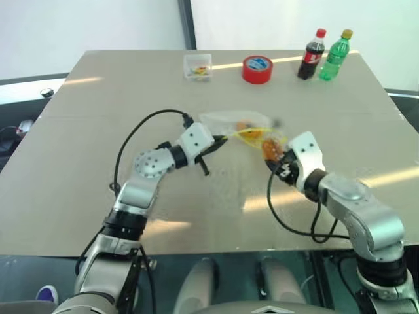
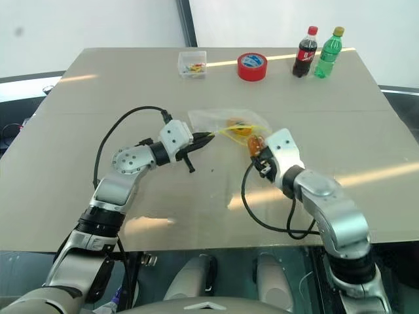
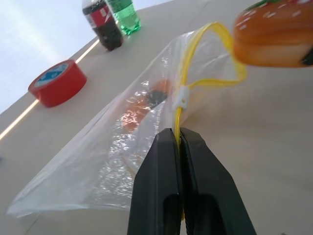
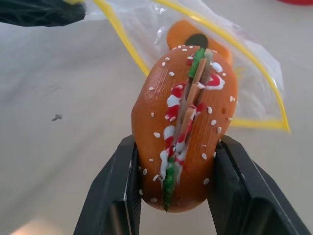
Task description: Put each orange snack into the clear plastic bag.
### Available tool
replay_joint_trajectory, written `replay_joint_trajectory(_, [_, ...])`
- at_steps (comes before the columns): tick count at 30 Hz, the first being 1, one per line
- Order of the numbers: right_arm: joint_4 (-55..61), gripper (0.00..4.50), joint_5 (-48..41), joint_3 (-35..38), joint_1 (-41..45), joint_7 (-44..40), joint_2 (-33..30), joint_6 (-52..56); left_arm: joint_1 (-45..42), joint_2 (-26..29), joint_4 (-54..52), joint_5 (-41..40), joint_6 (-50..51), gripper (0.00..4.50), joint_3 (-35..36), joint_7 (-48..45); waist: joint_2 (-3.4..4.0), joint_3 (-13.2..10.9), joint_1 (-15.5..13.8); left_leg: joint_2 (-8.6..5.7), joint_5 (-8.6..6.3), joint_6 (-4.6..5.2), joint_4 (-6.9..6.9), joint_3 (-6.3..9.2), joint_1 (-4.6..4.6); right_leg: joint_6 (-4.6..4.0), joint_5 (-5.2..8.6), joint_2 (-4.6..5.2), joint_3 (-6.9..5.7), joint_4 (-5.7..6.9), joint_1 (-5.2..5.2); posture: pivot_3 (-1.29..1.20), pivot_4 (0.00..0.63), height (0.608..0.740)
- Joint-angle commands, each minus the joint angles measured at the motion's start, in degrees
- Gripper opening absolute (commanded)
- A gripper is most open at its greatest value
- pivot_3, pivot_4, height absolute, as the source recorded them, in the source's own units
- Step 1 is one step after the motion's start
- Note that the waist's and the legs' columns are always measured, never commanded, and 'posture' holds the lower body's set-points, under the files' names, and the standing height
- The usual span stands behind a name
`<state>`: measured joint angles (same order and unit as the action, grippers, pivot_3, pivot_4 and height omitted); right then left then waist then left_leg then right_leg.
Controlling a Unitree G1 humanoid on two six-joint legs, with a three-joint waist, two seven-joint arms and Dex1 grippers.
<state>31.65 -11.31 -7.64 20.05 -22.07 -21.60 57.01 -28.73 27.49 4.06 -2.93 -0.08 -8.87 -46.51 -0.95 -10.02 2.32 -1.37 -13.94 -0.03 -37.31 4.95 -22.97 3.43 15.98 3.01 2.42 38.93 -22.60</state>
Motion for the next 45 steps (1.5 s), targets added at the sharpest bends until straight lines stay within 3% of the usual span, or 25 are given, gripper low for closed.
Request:
replay_joint_trajectory(1, [-2.72, 1.8, 1.94, -3.12, 2.65, -2.02, -2.21, -5.92, 1.63, 1.7, -3.95, 0.98, -3.49, 0.0, -0.42, -1.01, 0.0, 0.0, 0.01, 0.0, 0.0, 0.0, 0.0, 0.0, 0.0, 0.0, 0.0, 0.0, 0.0, -0.02, 0.0, 0.0, 0.15, 0.74])
replay_joint_trajectory(10, [-18.67, 1.8, 10.19, -13.16, 11.82, -6.59, -4.26, -21.02, 6.14, 4.64, -6.65, 1.52, -8.58, 0.0, -1.48, -4.01, 0.0, 0.0, 0.19, 0.03, 0.0, 0.0, -0.01, -0.04, 0.02, 0.0, 0.0, 0.01, 0.03, -0.01, -0.01, 0.0, 0.15, 0.74])
replay_joint_trajectory(15, [-26.32, 1.8, 10.98, -14.64, 15.26, -11.71, -3.2, -28.16, 8.13, 5.69, -8.62, 0.74, -9.14, 0.0, -1.39, -5.17, -0.01, -0.01, -0.11, 0.06, 0.0, 0.0, 0.01, 0.0, -0.02, 0.0, 0.0, 0.01, -0.02, -0.03, -0.02, 0.0, 0.15, 0.74])
replay_joint_trajectory(18, [-28.79, 2.59, 13.03, -15.01, 15.74, -12.61, -3.33, -31.76, 8.71, 5.78, -8.69, 1.12, -7.92, 0.0, -0.6, -3.98, -0.01, -0.01, -0.11, 0.05, 0.0, 0.0, 0.0, -0.01, -0.02, 0.0, 0.0, 0.04, -0.01, -0.03, -0.01, 0.0, 0.15, 0.74])
replay_joint_trajectory(22, [-26.53, 4.45, 16.18, -12.97, 13.87, -11.48, -5.35, -34.78, 8.34, 5.06, -8.21, 0.76, -3.51, 0.0, 0.79, -1.41, 0.0, -0.01, -0.13, 0.05, 0.0, 0.0, 0.0, 0.0, -0.02, 0.0, 0.0, 0.03, -0.02, -0.01, -0.02, 0.0, 0.15, 0.74])
replay_joint_trajectory(31, [-10.92, 4.45, 15.95, -5.57, 4.07, -14.66, -14.58, -35.33, 5.99, 2.83, -6.96, -1.24, 4.38, 0.0, 3.39, 2.04, -0.02, -0.01, -0.25, 0.05, 0.0, 0.01, -0.03, 0.02, -0.04, 0.0, 0.0, 0.04, -0.04, 0.0, 0.0, 0.0, 0.15, 0.74])
replay_joint_trajectory(35, [-14.95, 4.45, 25.3, -8.74, 2.04, -10.22, -17.24, -40.28, 4.4, 2.16, -6.27, -2.62, 5.3, 0.0, 3.5, 1.57, -0.02, -0.01, -0.13, 0.04, 0.0, 0.0, -0.04, -0.01, 0.0, 0.0, 0.0, 0.03, -0.02, 0.03, 0.0, 0.0, 0.15, 0.74])
replay_joint_trajectory(40, [-24.28, 4.45, 34.27, -12.55, 4.93, -5.31, -16.26, -47.24, 3.35, 2.21, -5.99, -3.22, 5.28, 0.0, 3.2, 1.11, -0.02, -0.01, -0.08, 0.03, 0.0, -0.01, -0.03, -0.04, 0.01, 0.0, 0.0, 0.02, 0.0, 0.03, 0.0, 0.0, 0.15, 0.74])
replay_joint_trajectory(44, [-28.51, 4.45, 36.38, -14.03, 6.78, -4.63, -14.26, -50.99, 2.78, 2.22, -5.9, -3.54, 5.34, 0.0, 3.21, 0.92, -0.02, -0.01, -0.04, 0.03, 0.01, -0.02, -0.03, -0.08, 0.01, 0.0, 0.0, 0.02, 0.04, 0.01, 0.0, 0.0, 0.15, 0.74])
replay_joint_trajectory(45, [-29.32, 4.22, 36.77, -13.91, 7.14, -4.26, -13.67, -51.53, 2.7, 2.23, -5.91, -3.69, 5.45, 0.0, 3.25, 0.95, -0.02, -0.01, -0.07, 0.03, 0.01, -0.02, -0.03, -0.06, 0.01, 0.0, 0.0, 0.02, 0.03, 0.01, 0.0, 0.0, 0.15, 0.74])
